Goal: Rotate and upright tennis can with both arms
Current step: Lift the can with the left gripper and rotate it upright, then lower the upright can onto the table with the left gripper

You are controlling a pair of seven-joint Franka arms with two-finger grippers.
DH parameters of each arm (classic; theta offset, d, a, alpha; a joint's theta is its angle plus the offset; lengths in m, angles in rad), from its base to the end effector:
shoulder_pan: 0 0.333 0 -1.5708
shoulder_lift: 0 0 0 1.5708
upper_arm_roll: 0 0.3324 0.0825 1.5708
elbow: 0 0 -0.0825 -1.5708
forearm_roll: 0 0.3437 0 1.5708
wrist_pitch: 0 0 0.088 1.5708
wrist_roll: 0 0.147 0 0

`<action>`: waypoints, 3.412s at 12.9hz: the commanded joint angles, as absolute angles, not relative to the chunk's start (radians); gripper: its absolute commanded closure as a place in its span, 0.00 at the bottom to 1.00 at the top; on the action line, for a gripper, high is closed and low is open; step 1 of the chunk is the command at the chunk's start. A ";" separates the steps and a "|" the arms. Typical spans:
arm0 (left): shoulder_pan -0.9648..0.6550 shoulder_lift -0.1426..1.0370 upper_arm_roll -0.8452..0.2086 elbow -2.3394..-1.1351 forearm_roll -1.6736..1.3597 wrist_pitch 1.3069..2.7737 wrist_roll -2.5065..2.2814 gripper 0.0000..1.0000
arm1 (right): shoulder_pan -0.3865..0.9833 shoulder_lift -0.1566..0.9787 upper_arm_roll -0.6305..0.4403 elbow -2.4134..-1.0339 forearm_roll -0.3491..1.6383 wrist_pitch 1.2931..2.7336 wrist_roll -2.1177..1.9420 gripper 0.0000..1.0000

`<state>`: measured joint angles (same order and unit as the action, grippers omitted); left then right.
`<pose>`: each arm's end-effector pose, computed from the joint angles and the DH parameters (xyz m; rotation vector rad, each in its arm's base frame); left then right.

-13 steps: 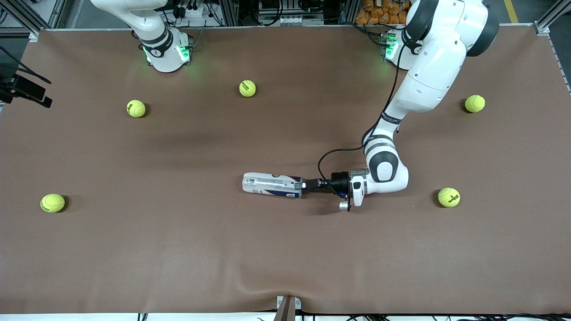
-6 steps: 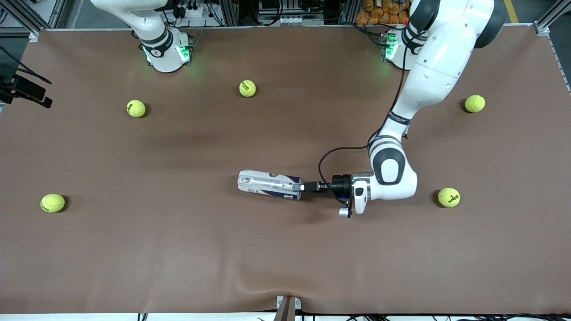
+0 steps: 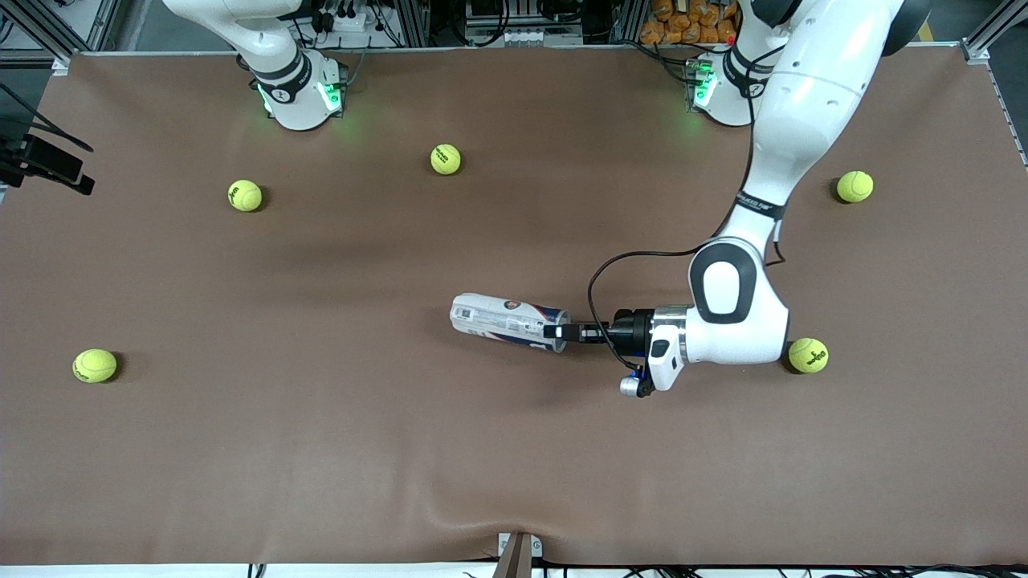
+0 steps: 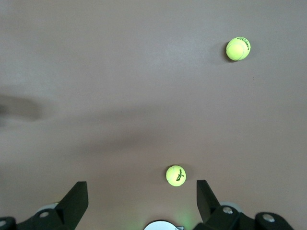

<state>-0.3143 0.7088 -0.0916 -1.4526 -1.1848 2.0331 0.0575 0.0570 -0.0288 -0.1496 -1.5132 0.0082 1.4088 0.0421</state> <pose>0.6266 -0.3472 0.3062 2.0746 0.2272 -0.3455 0.4829 -0.0448 0.6261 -3.1181 0.2084 0.1182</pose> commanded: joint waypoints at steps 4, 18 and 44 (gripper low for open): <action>-0.362 0.614 -0.086 -1.431 -0.779 2.040 -0.326 1.00 | 0.066 -0.035 -0.150 -1.522 0.000 1.416 0.031 0.00; -0.718 0.540 -0.092 -1.391 0.095 1.965 -1.219 1.00 | 0.074 -0.035 -0.150 -1.522 0.002 1.417 0.032 0.00; -0.733 0.494 -0.100 -1.368 0.057 1.965 -1.321 0.00 | 0.074 -0.035 -0.150 -1.522 0.002 1.420 0.032 0.00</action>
